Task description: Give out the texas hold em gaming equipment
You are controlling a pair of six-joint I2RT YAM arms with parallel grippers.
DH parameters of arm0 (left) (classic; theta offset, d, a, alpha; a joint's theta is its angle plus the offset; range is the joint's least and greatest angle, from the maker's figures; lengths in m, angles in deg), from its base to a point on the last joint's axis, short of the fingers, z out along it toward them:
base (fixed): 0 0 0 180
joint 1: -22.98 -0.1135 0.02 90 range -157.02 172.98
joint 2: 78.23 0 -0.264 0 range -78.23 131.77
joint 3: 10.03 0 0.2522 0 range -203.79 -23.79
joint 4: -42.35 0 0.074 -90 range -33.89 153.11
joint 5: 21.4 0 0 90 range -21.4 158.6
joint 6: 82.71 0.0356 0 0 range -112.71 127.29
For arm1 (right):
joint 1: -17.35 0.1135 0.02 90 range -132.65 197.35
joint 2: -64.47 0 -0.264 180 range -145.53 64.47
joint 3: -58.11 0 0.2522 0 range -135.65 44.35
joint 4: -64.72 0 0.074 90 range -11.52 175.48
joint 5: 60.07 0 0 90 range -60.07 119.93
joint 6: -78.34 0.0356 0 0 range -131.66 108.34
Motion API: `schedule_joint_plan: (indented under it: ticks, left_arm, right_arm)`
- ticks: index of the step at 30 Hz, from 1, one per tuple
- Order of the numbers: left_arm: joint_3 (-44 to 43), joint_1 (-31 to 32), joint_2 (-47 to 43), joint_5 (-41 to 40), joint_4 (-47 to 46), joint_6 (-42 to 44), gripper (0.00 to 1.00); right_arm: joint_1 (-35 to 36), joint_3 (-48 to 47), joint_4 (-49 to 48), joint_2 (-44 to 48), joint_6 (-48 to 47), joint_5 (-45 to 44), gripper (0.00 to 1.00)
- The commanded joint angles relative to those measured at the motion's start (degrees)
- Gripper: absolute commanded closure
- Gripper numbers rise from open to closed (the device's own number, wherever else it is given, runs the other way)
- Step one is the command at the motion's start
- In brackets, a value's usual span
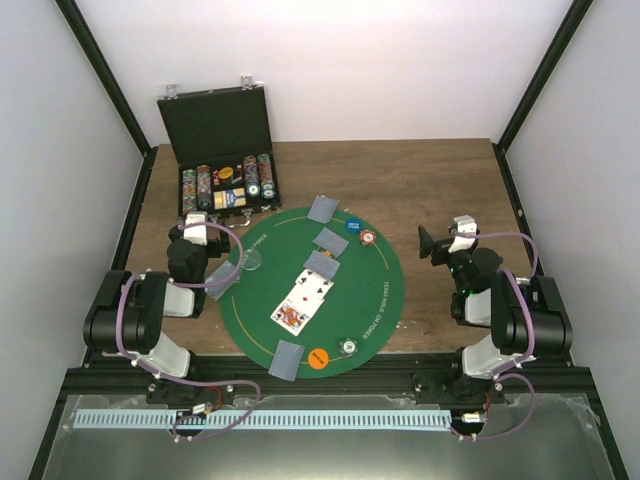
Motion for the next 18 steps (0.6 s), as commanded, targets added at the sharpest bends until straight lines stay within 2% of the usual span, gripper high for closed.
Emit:
schedule_joint_plan:
  ticks: [1,14,18]
  left_arm:
    - [-0.79,-0.33,-0.22,0.95,-1.28,-0.71,0.00]
    - [-0.85,-0.33,-0.26,1.05,-1.00,-0.75,0.00]
    - [-1.56,-1.51,-0.27,3.44,0.24,-1.37,0.00]
  right_arm:
    - [0.70,-1.37,-0.76,0.23,-0.82,-0.82,0.00]
    - [0.69,-1.34,-0.81,0.23,-0.85,-0.81,0.00]
    - [0.74,-1.37,-0.80,0.23,-0.83,-0.79,0.00]
